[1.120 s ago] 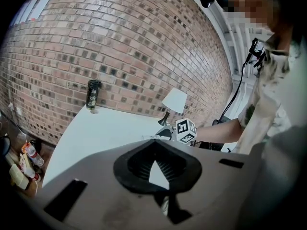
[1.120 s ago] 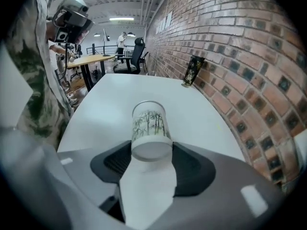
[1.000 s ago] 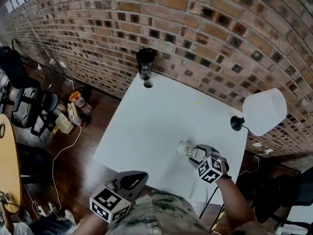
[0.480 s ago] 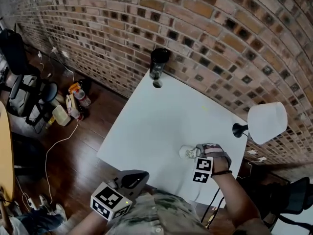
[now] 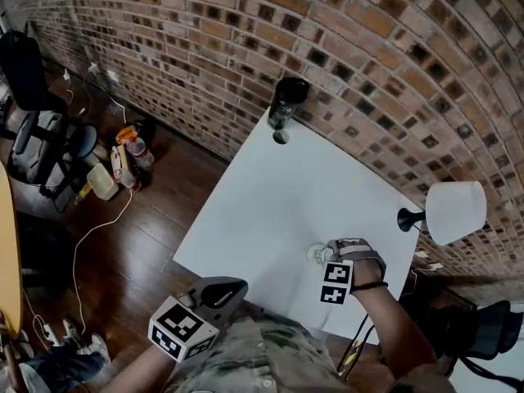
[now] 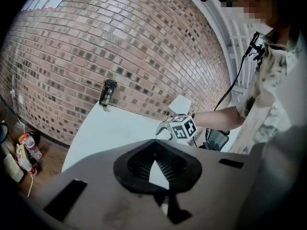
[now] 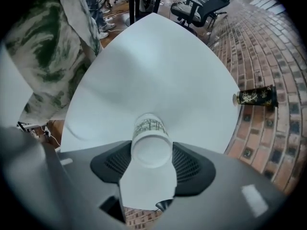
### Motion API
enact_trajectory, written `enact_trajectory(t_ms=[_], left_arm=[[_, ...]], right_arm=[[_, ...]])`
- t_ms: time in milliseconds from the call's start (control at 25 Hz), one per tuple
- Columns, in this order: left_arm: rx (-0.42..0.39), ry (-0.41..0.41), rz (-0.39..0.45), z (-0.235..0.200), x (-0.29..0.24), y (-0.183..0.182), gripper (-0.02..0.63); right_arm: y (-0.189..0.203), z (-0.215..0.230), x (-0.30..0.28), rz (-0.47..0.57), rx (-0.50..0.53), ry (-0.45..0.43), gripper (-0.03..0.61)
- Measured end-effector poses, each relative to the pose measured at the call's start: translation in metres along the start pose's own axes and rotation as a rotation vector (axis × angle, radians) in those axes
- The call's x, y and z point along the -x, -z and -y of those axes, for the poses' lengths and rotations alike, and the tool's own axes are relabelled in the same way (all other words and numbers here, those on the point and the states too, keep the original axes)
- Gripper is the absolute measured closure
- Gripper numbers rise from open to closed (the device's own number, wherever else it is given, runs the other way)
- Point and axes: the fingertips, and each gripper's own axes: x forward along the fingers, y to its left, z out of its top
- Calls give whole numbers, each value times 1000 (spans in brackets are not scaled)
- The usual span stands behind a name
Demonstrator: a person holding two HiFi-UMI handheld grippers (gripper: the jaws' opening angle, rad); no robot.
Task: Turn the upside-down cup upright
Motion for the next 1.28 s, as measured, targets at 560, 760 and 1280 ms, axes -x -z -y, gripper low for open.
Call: enact_trajectory(t_ms=[560, 760, 1280], left_arm=[[-25, 26, 1, -9, 6, 19, 607], [-85, 14, 15, 31, 9, 23, 607], [-79, -94, 110, 269, 20, 92, 607]], right_arm=[[7, 7, 18, 144, -294, 92, 244], [12, -18, 60, 399, -602, 59, 244], [61, -251, 173, 978, -961, 18, 256]])
